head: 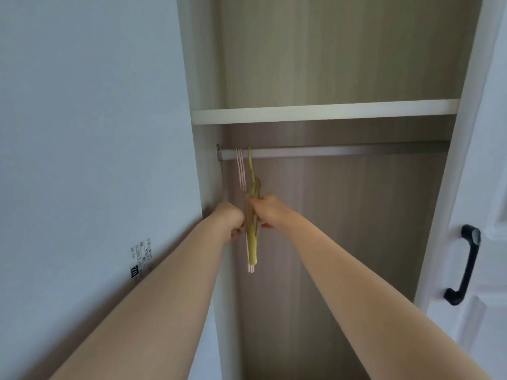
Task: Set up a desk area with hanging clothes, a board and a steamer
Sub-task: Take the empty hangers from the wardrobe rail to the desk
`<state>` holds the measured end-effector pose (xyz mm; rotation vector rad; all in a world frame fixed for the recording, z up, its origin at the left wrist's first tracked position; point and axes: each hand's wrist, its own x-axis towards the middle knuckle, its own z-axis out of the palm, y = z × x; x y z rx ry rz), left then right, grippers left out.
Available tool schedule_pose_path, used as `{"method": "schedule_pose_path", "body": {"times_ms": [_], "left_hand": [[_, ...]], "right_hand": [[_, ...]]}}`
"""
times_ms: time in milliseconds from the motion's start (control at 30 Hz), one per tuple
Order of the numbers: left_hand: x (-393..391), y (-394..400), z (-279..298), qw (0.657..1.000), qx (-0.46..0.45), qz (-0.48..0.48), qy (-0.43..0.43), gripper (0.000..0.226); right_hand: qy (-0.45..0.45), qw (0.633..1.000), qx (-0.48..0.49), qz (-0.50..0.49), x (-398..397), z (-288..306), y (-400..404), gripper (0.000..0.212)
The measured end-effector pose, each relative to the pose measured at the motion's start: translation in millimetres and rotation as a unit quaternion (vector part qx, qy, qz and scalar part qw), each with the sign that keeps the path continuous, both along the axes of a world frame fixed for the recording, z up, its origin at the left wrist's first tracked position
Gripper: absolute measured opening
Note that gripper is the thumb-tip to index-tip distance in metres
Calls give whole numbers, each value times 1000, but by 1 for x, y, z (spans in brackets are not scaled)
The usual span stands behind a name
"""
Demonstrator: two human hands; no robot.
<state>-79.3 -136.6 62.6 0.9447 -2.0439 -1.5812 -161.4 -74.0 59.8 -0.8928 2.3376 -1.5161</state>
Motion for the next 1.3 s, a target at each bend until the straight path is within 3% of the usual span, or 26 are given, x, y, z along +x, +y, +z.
{"method": "schedule_pose_path", "body": {"times_ms": [200, 500, 733, 800, 1067, 1300], "left_hand": [[-9, -4, -6, 998, 3, -40, -57, 25], [-19, -7, -21, 1000, -3, -13, -9, 25], [-19, -8, -20, 1000, 7, -3, 26, 18], [-18, -8, -19, 1000, 13, 6, 27, 14], [-14, 2, -9, 984, 139, 38, 105, 25], [-10, 14, 11, 964, 209, 38, 159, 34]], "right_hand": [[-42, 999, -10, -24, -9, -16, -13, 14], [-98, 994, -56, -13, -16, -26, -9, 13], [-113, 993, -35, 0, -12, -18, -2, 6], [-114, 993, -34, -7, -10, -13, 3, 15], [-136, 990, -34, 3, 1, 10, 15, 19], [-44, 997, -30, -48, 5, 29, 20, 24]]}}
